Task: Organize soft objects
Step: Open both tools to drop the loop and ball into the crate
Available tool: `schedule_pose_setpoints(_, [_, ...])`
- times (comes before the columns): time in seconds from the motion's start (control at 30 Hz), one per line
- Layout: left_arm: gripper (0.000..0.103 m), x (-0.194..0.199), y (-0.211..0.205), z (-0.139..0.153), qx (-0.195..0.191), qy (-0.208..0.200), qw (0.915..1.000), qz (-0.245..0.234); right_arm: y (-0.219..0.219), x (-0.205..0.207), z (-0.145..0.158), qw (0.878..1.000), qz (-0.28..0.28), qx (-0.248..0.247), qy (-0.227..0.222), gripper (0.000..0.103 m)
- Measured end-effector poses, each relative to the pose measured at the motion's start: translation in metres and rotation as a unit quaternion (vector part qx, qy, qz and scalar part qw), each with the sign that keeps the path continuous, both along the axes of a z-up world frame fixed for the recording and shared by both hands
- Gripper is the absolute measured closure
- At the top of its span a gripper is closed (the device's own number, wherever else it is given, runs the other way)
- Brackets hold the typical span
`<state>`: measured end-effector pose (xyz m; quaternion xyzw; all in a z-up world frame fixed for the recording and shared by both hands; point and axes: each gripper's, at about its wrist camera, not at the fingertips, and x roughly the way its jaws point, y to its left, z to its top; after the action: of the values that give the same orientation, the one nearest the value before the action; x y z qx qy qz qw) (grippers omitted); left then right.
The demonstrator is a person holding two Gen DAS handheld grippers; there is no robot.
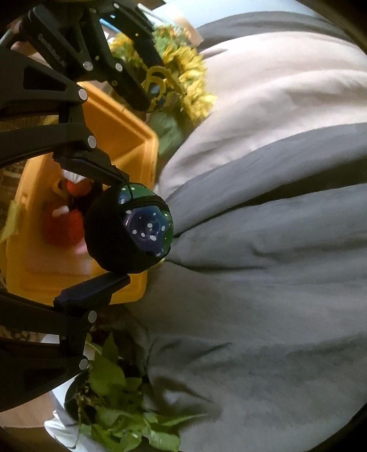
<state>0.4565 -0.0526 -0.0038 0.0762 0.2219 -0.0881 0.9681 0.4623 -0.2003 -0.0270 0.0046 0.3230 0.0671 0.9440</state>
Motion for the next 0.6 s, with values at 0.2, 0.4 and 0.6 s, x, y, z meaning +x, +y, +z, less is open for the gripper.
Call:
schedule_pose_setpoints(0.2, [0.046,0.029,-0.004,-0.02,0.014,0.045,0.9989,-0.002,-0.003,0.024,-0.021,0.999,0.002,-0.012,0.034,0.039])
schedule_pose_setpoints(0.4, [0.046,0.051,-0.007,-0.038,0.022,0.09,0.9957,-0.012,-0.005,0.045,-0.044,0.997,0.009,-0.007,0.083,0.039])
schedule_pose_setpoints(0.6, [0.044,0.065,-0.008,-0.05,0.022,0.122,0.992,-0.026,-0.012,0.065,-0.066,0.99,0.009,0.029,0.139,0.037])
